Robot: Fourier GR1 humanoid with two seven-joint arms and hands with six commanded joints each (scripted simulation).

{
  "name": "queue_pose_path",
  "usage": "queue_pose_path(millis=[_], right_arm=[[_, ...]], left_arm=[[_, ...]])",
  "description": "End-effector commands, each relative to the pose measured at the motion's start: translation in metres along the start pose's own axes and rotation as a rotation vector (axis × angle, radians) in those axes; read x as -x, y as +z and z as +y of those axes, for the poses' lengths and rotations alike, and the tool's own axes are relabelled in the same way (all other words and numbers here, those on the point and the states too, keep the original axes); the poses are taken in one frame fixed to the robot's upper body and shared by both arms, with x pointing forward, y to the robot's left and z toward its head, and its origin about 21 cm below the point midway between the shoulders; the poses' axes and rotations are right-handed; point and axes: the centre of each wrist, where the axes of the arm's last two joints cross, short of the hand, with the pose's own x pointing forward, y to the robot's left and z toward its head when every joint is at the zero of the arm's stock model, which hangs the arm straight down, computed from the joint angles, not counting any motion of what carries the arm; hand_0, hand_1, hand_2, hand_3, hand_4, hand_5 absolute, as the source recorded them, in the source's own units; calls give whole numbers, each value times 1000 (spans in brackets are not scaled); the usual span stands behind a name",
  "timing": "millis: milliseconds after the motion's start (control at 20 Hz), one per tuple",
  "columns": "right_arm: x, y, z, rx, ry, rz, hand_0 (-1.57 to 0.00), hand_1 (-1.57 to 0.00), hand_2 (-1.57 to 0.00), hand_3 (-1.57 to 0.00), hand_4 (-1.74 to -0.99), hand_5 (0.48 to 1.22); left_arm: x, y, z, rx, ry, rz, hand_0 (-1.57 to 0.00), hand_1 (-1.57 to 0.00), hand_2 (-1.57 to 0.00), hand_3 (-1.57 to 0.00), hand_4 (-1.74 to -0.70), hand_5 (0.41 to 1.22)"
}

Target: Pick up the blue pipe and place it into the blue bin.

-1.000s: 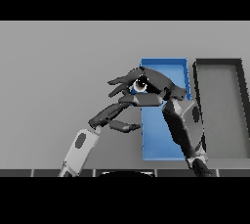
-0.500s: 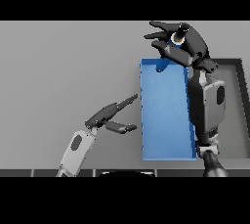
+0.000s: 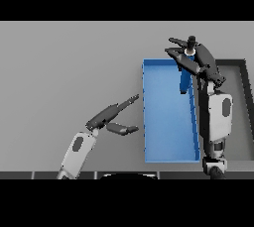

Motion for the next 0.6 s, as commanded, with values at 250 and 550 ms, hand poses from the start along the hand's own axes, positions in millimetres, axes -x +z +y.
queue_pose_path(millis=[250,550], right_arm=[[54,8,-1,130,-17,237,-1571,-1571,-1571,-1571,-1499,1221],[106,8,0,151,-84,448,-1571,-1571,-1571,-804,-1616,1221]], left_arm=[[-4,0,0,-8,-10,-21,1,1,1,1,-928,467],[-1,-2,1,-20,-23,-12,1,1,1,1,-922,481]])
